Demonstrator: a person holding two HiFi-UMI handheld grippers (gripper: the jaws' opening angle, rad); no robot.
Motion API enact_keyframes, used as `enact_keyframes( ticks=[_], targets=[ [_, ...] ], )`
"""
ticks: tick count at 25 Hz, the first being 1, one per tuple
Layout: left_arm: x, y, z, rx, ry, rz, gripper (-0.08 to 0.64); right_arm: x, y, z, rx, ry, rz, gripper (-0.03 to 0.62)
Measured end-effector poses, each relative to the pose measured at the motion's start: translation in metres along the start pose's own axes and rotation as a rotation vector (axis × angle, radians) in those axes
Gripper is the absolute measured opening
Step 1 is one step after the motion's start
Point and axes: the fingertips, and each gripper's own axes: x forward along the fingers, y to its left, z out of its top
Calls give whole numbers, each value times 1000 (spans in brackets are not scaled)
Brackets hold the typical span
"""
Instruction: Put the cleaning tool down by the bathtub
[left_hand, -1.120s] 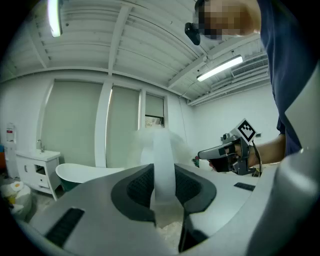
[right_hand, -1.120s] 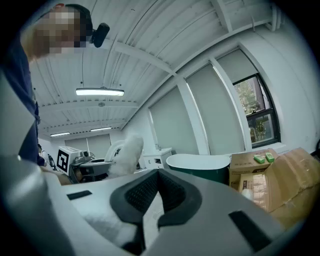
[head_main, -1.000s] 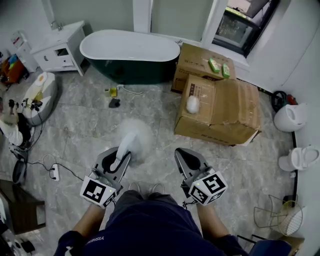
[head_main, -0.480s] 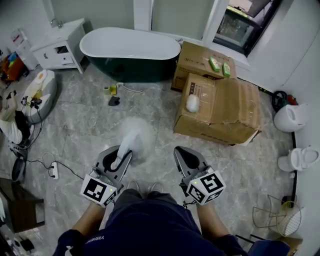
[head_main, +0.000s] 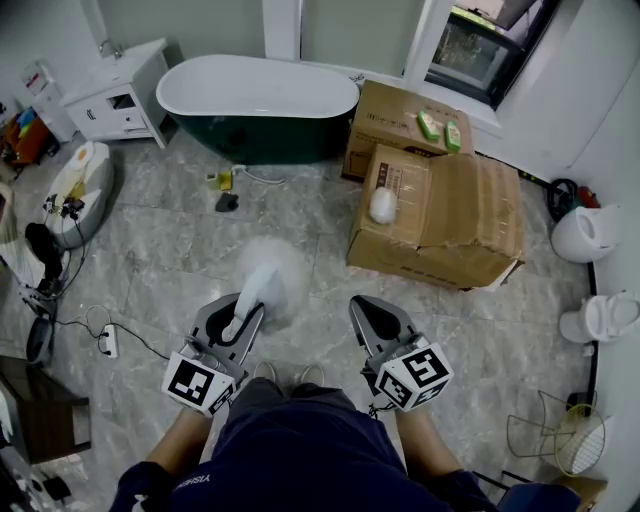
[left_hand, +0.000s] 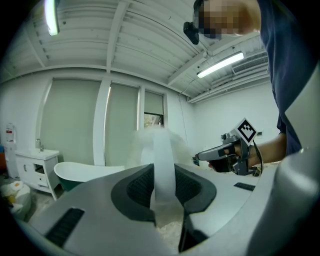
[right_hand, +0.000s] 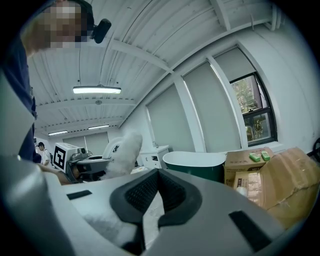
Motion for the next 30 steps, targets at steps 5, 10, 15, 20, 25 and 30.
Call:
enact_keyframes(
  ticks=[5,10,15,20,25,30],
  targets=[
    [9,-6,-1,5,6,11,107,-6,-13,0,1,1,7,5],
    [12,-5,1,12,3,26,107,-7,-21,1,6,-5,17,5],
    [15,2,3,16,5,50,107,-6,-29,5,14,-7,20,5],
    [23,12,4,16,1,62,107,1,-40,8,17,-12,16,5],
    [40,28,2,5,-7,61,107,17,-54,10,20,-6,5,5],
    [67,56,-1,-11,-3,52,107,49,-73,17,20,1,0,5]
  ],
)
